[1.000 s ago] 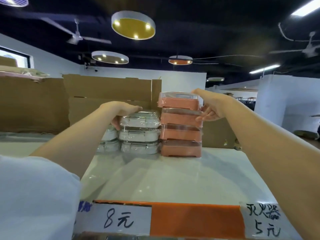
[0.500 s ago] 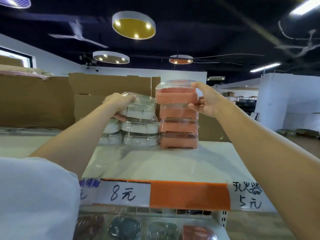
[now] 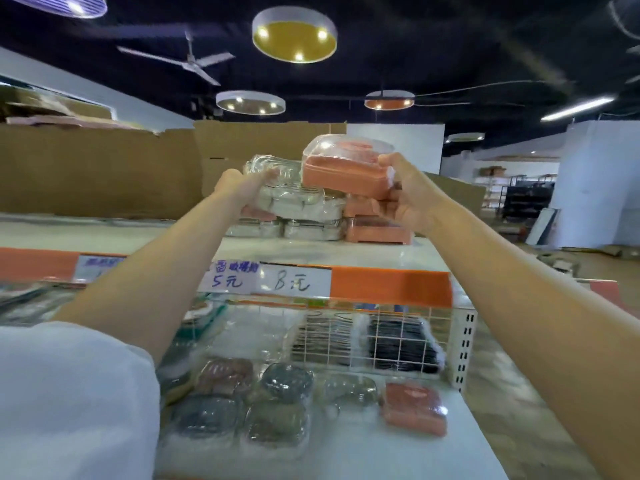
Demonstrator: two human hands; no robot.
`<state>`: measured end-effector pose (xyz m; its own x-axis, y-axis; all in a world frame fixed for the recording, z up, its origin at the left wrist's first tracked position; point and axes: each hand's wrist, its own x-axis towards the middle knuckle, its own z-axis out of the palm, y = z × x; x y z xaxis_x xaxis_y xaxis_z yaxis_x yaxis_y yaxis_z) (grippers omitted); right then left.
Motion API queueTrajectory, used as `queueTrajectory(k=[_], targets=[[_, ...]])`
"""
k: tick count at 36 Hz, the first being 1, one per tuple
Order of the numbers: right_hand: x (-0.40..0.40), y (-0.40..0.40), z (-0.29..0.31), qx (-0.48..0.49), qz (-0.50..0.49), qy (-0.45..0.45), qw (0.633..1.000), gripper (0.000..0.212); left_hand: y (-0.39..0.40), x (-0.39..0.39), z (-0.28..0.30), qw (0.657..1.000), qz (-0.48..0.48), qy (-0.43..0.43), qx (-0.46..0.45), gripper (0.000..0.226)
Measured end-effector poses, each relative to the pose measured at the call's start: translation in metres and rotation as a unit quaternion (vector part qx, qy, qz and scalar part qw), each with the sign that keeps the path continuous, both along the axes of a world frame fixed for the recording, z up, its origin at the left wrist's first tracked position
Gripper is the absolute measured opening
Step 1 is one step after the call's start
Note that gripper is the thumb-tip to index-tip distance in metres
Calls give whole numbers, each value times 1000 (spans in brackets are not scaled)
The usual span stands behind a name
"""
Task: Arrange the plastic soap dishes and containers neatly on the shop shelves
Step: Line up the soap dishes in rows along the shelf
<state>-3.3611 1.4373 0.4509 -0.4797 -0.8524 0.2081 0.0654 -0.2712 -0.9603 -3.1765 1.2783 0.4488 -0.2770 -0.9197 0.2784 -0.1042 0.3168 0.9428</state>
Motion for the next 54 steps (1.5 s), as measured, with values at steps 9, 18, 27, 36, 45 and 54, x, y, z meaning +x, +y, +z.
queueTrajectory(k=[9,18,27,36,45,54], targets=[[51,25,-19,4,-7,-3,1000,36,35,60,-12,998,-49,38,17,99],[114,55,-47,18,38,9,999,49,71,121,-37,988,-77,121,60,79],[158,81,-94,63,50,48,996,35,99,183,-89,986,-100,84,103,72],[181,90,-147,110,73,14,991,33,113,217,-144,983,-119,35,137,70],[173,103,-198,158,49,9,986,29,116,199,-194,973,-119,-12,196,59],[125,134,-256,219,-78,-42,972,26,108,146,-259,952,-151,-51,261,106]])
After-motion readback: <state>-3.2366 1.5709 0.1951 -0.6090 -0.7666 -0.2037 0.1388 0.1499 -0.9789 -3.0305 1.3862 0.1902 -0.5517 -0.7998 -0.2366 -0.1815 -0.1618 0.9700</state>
